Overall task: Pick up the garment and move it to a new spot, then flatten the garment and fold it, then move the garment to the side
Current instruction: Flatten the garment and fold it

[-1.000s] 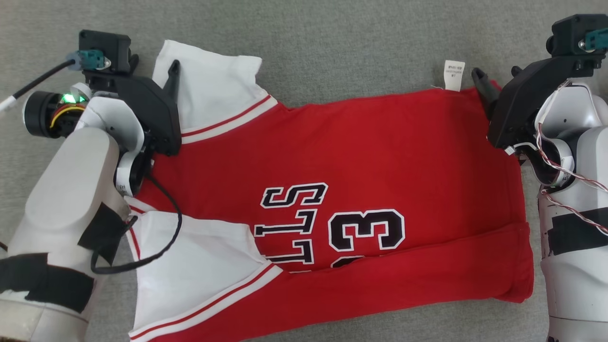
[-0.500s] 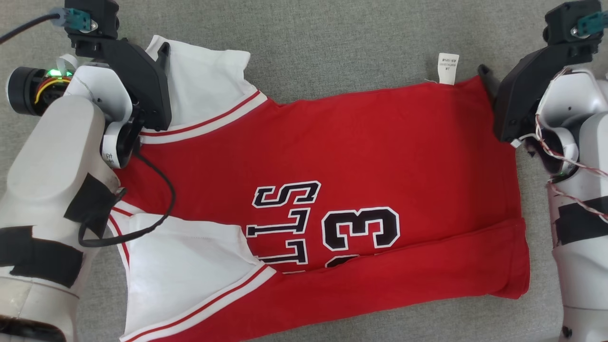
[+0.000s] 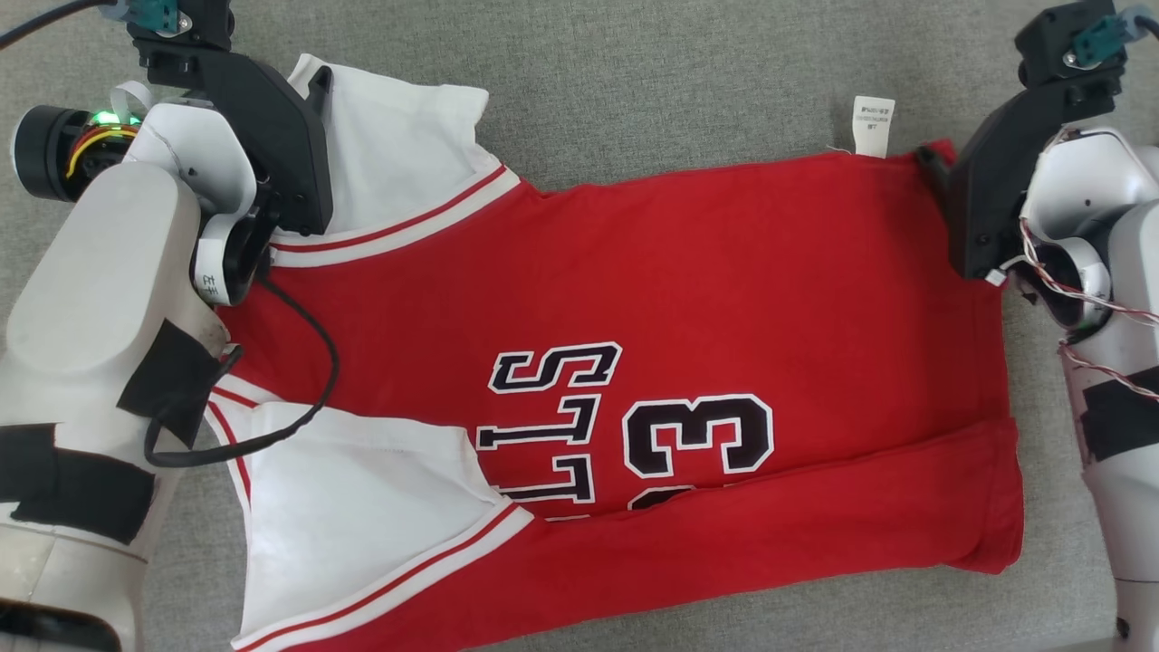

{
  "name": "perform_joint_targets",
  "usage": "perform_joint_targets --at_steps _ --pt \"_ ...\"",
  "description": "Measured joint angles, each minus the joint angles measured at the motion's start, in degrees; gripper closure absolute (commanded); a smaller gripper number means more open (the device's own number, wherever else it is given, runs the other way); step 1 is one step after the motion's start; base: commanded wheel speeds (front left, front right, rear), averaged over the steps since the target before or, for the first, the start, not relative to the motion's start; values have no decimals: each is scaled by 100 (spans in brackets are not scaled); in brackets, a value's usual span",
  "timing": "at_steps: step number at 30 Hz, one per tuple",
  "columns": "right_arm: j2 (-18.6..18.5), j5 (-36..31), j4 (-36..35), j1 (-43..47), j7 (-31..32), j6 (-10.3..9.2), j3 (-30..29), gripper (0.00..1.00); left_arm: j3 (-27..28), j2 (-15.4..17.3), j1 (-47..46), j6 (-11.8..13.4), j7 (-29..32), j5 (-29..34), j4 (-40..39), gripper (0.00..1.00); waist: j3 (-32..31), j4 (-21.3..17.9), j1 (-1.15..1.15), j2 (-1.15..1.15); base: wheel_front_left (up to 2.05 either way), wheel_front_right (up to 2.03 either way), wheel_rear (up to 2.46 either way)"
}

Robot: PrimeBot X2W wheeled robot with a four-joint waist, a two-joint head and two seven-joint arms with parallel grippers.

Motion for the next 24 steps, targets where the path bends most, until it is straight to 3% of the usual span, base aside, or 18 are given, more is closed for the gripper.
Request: perform_joint_targets --at_steps 5,8,12,24 --pt "-197 219 -99 82 133 0 174 0 -29 18 25 49 71 -19 -93 0 -4 9 0 0 0 0 0" --pt "-283 450 -220 155 263 -5 303 7 -54 11 48 101 97 -19 -131 0 -11 18 0 0 0 0 0" --pt "-326 605 -420 222 148 -15 366 0 -69 2 60 170 43 -11 -165 0 15 22 0 0 0 0 0" --pt "-375 549 -347 297 48 -14 381 0 -145 -23 90 221 -36 -15 -151 0 -20 53 1 0 0 0 0"
